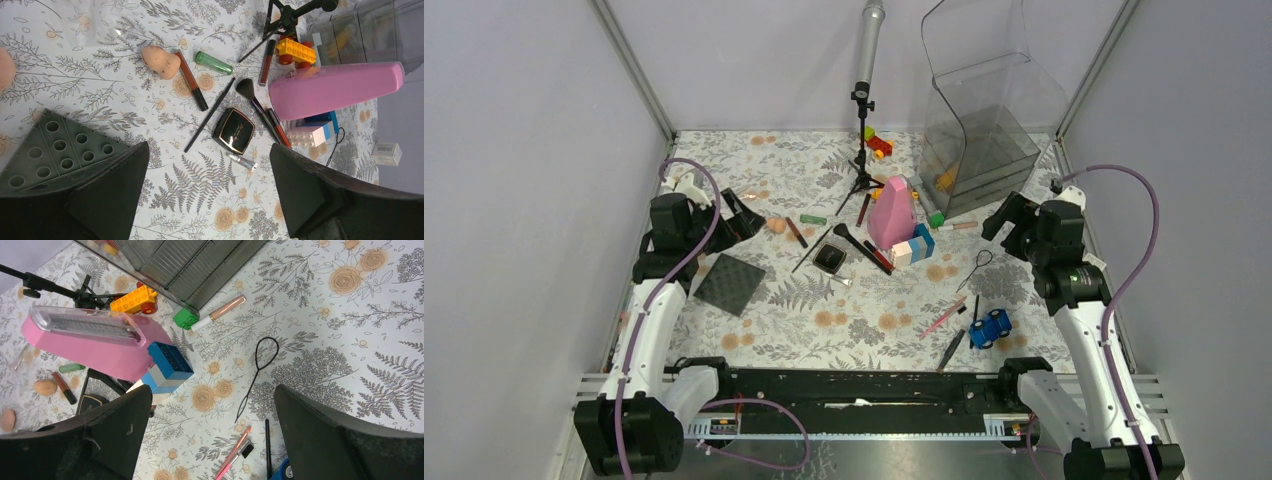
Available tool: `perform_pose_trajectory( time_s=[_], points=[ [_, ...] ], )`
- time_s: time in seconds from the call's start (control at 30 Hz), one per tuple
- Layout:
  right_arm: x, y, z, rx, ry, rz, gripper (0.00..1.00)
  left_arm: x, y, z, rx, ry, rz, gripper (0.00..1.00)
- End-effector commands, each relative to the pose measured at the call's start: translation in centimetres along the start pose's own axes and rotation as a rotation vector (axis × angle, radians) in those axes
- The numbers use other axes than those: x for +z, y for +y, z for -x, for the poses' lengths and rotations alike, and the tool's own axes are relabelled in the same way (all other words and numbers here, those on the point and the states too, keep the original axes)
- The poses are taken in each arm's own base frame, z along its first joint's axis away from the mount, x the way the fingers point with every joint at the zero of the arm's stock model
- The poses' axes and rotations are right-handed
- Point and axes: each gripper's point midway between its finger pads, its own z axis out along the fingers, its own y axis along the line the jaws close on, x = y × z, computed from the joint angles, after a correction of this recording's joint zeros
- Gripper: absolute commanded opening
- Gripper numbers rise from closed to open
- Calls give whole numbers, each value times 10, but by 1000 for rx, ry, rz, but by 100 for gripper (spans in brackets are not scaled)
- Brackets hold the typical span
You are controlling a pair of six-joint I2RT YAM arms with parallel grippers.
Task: Organize the makeup
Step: Pick up the makeup from the center of the board.
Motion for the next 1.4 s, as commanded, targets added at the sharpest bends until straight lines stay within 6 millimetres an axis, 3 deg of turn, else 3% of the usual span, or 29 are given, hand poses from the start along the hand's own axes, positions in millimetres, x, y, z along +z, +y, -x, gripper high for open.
perform_pose_trajectory(
  time_s=[0.0,0.17,0.4,0.53,0.7,0.97,1.37],
  points=[
    [2,-7,2,1,-11,-34,99,0,-7,12,23,-44,-37,99],
    [6,-18,3,12,-34,-93,99,3,-6,11,13,-34,-36,99],
    [17,-97,54,-61,-159,-652,99,9,-6,1,-19,5,-51,99],
    [28,-134,64,-13,-122,-789,99,13,-8,-5,-16,28,-55,99],
    [53,-173,57,87,-31,-821,99,18,-11,-10,-15,51,-68,99],
    [83,-213,29,151,83,-832,99,19,-15,-13,-9,62,-90,99],
    [87,-255,10,189,121,-929,99,21,-18,-18,-7,83,-106,99]
  ],
)
